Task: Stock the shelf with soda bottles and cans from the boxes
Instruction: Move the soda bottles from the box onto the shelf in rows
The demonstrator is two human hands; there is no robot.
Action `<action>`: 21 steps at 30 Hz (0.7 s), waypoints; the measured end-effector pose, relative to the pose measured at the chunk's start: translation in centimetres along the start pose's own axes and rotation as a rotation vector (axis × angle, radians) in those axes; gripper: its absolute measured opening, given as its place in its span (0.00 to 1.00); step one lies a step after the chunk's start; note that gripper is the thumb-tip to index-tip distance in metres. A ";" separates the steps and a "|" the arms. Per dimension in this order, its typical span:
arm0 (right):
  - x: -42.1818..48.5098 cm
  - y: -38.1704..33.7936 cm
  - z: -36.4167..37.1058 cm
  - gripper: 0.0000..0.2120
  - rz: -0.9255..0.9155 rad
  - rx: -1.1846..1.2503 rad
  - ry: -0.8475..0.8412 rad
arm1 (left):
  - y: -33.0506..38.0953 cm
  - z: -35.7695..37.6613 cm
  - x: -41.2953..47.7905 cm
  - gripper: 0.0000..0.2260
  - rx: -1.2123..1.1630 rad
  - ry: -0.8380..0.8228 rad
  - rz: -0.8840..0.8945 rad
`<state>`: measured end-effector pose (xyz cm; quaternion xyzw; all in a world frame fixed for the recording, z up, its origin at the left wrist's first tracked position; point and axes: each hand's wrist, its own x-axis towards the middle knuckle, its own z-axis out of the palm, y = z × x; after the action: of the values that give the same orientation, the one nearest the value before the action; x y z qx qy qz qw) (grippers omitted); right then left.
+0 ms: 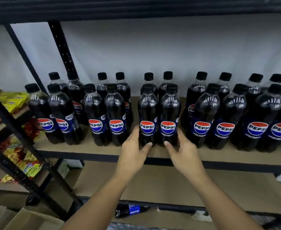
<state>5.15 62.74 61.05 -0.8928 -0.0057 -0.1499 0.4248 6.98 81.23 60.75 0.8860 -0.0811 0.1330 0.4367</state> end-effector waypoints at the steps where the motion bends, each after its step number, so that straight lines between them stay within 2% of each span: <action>1: -0.1 -0.1 0.2 0.30 0.005 -0.015 0.010 | -0.2 -0.1 0.2 0.34 0.008 -0.012 0.005; 6: -1.5 -1.2 -0.1 0.32 0.015 -0.037 -0.010 | 0.1 -1.8 -0.2 0.34 0.033 -0.124 0.023; 9: -4.7 -2.3 -0.9 0.31 -0.017 -0.139 -0.016 | 0.6 -5.0 -2.4 0.34 0.124 -0.230 0.035; 12: -7.6 -4.4 -0.5 0.27 -0.085 -0.224 -0.159 | 0.0 -9.3 -4.9 0.29 0.305 -0.279 0.029; 14: -8.2 -6.2 0.8 0.26 -0.145 -0.246 -0.286 | -0.9 -11.7 -5.9 0.27 0.402 -0.267 0.043; 16: -7.8 -7.8 2.7 0.26 -0.207 -0.232 -0.338 | -1.9 -13.3 -6.2 0.24 0.467 -0.211 0.031; 18: -6.8 -9.3 4.6 0.26 -0.227 -0.197 -0.338 | -2.8 -14.2 -5.9 0.21 0.495 -0.128 0.006; 21: -5.0 -10.4 6.9 0.30 -0.163 -0.132 -0.279 | -4.5 -14.5 -4.3 0.20 0.449 -0.009 -0.054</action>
<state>0.77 75.21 63.51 -0.9275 -0.1269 -0.0585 0.3466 1.71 95.60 64.50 0.9634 -0.0278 0.1320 0.2316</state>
